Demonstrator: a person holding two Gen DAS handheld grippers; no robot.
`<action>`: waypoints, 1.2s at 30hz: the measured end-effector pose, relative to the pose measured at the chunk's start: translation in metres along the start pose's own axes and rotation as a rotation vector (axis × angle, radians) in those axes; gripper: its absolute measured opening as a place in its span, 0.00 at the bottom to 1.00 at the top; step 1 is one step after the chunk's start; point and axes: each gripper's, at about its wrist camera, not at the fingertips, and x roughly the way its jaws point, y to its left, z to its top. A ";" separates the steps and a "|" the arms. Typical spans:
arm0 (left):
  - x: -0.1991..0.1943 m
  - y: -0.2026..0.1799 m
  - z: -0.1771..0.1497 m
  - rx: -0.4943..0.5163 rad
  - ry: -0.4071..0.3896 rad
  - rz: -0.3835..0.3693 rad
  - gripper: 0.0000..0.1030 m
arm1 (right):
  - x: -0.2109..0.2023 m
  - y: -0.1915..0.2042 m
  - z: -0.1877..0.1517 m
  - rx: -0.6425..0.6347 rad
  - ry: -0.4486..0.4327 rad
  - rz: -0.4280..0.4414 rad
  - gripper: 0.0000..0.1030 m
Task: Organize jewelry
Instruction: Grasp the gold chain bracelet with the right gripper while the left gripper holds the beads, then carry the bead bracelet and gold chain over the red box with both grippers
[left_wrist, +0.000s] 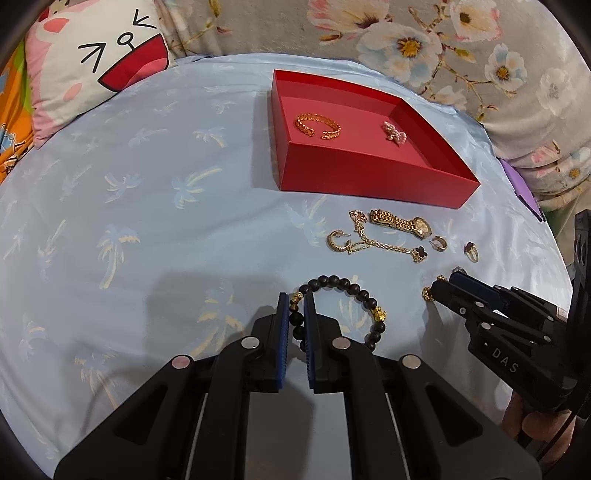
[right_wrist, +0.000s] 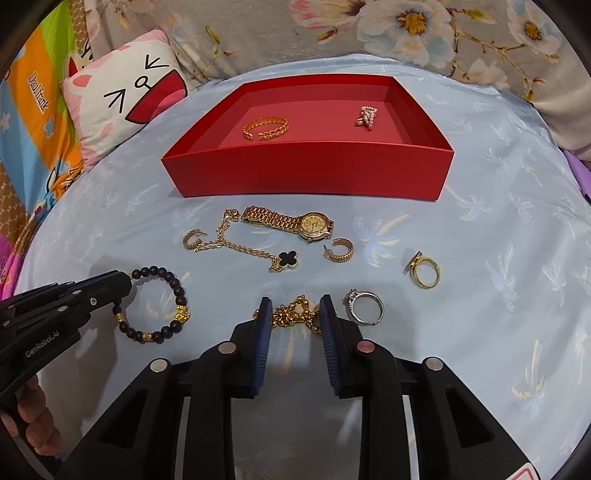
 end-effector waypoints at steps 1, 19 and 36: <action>0.000 0.000 0.000 0.001 0.000 -0.002 0.07 | 0.000 0.001 0.000 -0.004 0.002 0.008 0.12; -0.024 -0.015 0.004 0.020 -0.031 -0.054 0.07 | -0.044 -0.016 -0.005 0.063 -0.053 0.057 0.04; -0.073 -0.056 0.085 0.137 -0.211 -0.093 0.07 | -0.106 -0.043 0.072 0.076 -0.260 0.068 0.04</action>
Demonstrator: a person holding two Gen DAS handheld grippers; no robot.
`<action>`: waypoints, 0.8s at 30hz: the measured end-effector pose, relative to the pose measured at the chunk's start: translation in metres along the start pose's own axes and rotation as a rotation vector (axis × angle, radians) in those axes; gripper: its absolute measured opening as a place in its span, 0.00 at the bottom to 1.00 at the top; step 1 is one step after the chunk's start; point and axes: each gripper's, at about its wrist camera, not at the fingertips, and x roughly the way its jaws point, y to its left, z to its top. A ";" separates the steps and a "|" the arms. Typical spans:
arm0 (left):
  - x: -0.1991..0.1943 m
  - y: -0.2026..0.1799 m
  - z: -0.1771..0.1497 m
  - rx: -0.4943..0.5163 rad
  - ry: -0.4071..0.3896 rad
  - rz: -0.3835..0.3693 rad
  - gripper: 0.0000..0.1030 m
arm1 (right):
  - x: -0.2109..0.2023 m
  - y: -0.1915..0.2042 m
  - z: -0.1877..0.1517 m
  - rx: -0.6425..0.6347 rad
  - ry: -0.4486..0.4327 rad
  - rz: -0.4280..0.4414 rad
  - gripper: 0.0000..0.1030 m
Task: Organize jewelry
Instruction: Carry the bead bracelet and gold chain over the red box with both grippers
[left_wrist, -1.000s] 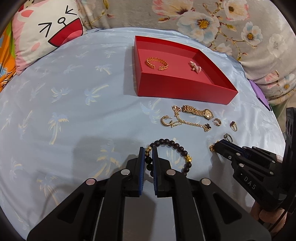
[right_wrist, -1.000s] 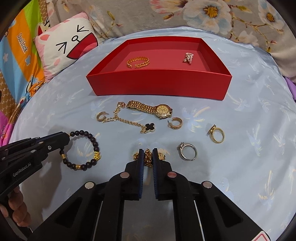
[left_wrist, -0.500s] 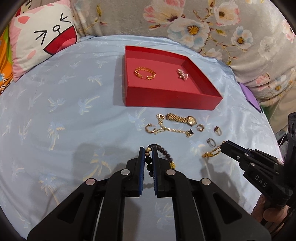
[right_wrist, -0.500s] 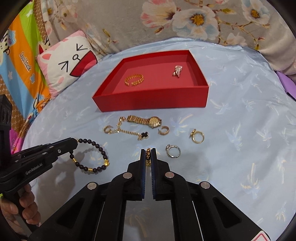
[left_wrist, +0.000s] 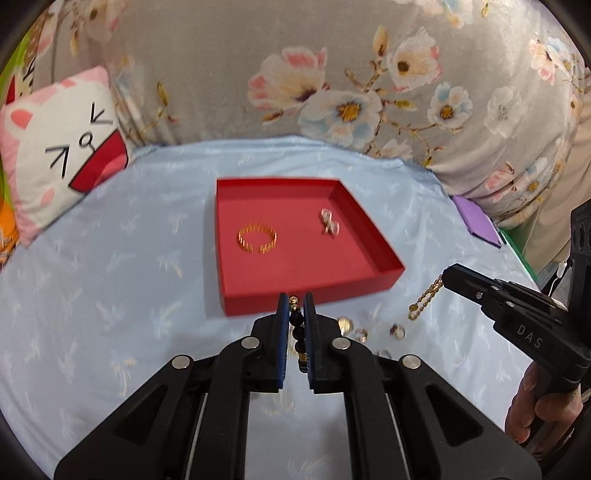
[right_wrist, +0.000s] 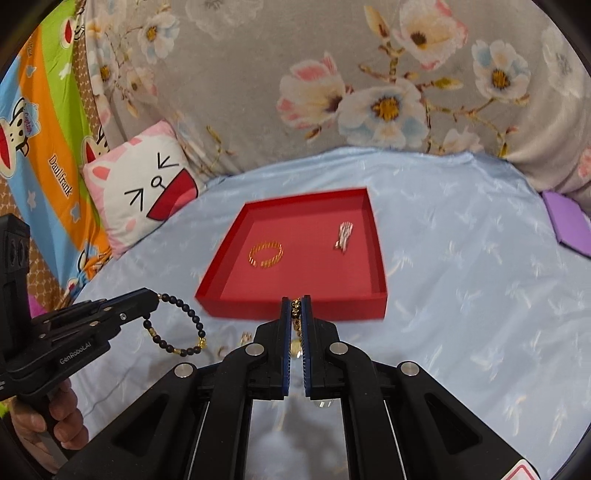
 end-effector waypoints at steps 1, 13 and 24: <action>0.001 -0.001 0.007 0.006 -0.013 0.003 0.07 | 0.002 -0.001 0.009 -0.004 -0.014 -0.004 0.04; 0.046 0.002 0.085 0.015 -0.078 0.020 0.07 | 0.052 -0.009 0.083 -0.020 -0.069 0.000 0.04; 0.124 0.029 0.114 -0.009 -0.028 0.032 0.07 | 0.135 -0.015 0.101 0.019 0.024 0.052 0.04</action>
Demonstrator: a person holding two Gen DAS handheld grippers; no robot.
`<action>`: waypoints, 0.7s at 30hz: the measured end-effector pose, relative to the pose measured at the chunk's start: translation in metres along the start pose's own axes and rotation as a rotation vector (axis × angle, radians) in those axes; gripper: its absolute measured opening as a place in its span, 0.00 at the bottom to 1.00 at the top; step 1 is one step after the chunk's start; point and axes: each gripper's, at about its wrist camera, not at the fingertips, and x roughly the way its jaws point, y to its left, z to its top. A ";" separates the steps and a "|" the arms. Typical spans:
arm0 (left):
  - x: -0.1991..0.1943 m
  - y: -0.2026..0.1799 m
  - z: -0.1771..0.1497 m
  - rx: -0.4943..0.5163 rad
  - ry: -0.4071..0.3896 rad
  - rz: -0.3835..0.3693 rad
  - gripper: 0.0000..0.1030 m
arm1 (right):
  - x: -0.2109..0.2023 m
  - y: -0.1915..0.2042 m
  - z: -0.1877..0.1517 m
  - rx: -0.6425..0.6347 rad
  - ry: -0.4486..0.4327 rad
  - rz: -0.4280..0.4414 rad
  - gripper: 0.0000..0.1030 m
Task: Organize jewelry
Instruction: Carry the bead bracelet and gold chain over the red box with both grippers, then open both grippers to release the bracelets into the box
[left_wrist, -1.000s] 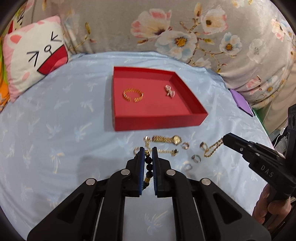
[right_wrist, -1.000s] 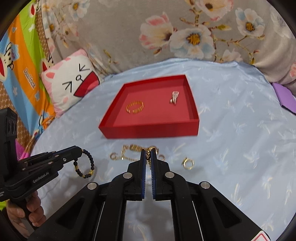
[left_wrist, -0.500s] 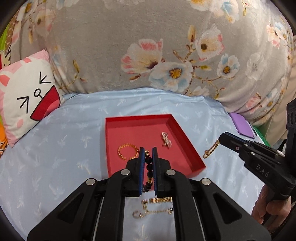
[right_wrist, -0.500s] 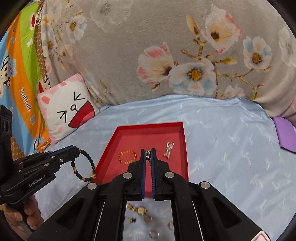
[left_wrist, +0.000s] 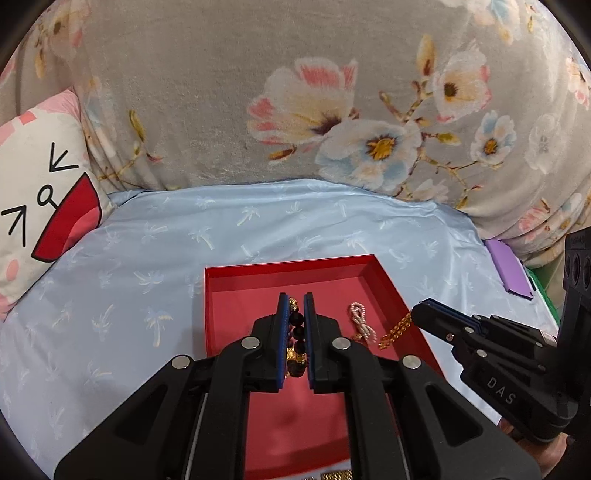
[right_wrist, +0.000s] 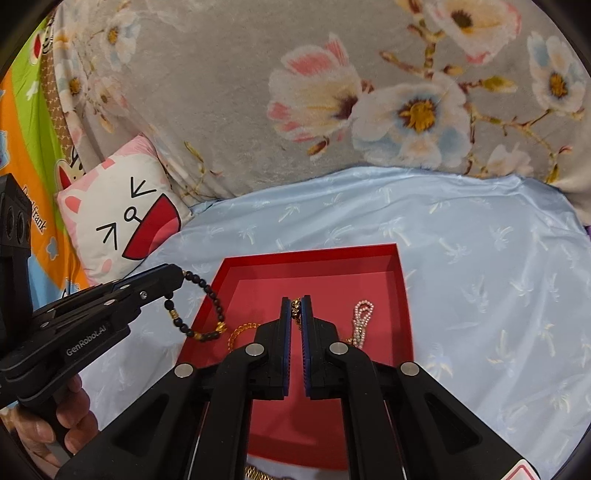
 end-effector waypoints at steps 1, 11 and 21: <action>0.007 0.002 0.001 -0.003 0.004 0.002 0.07 | 0.007 -0.001 0.001 0.001 0.008 0.001 0.04; 0.059 0.025 0.015 -0.045 0.047 0.009 0.07 | 0.062 -0.003 -0.006 0.004 0.084 -0.003 0.04; 0.081 0.039 0.009 -0.079 0.068 0.048 0.22 | 0.073 -0.007 -0.012 -0.005 0.079 -0.050 0.10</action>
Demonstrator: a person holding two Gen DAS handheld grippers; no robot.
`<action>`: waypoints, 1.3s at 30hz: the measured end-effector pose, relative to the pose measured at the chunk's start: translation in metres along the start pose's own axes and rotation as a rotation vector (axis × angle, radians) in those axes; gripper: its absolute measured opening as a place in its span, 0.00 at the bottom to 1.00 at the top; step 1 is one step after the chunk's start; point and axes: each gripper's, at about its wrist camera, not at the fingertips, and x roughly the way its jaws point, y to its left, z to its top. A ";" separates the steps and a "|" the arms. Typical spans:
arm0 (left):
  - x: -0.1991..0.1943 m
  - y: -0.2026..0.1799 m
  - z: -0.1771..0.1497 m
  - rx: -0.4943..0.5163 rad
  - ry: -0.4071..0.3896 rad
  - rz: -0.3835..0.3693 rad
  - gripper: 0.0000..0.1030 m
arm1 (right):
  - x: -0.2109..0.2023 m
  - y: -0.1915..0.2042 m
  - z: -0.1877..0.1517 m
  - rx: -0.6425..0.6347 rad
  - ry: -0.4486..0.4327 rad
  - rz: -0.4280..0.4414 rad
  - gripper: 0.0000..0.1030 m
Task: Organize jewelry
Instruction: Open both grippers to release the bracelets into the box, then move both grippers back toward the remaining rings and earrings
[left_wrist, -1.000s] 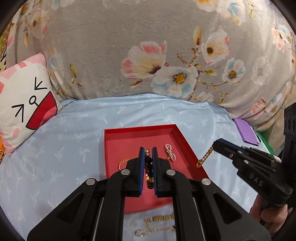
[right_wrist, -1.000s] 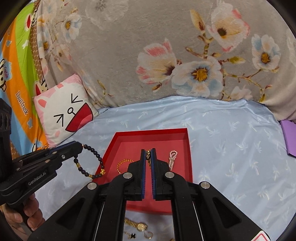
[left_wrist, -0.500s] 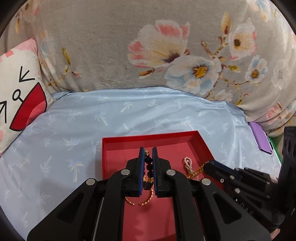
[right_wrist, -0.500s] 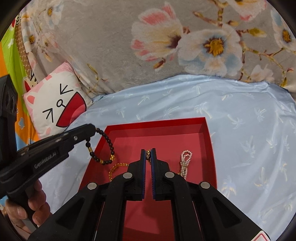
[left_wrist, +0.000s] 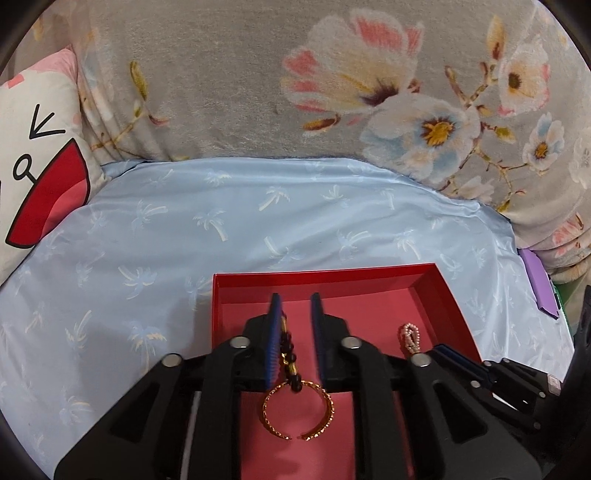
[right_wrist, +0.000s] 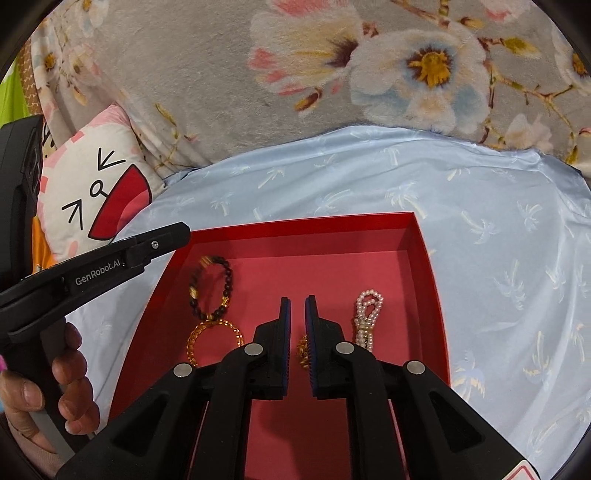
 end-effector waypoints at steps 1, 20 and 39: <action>0.000 0.001 0.000 -0.003 -0.003 0.009 0.29 | -0.001 -0.002 -0.001 0.006 -0.004 -0.002 0.12; -0.086 -0.002 -0.064 -0.011 -0.027 0.002 0.40 | -0.099 0.017 -0.067 -0.033 -0.064 -0.023 0.35; -0.136 -0.011 -0.198 -0.021 0.134 0.006 0.41 | -0.151 0.000 -0.191 0.001 0.097 -0.110 0.35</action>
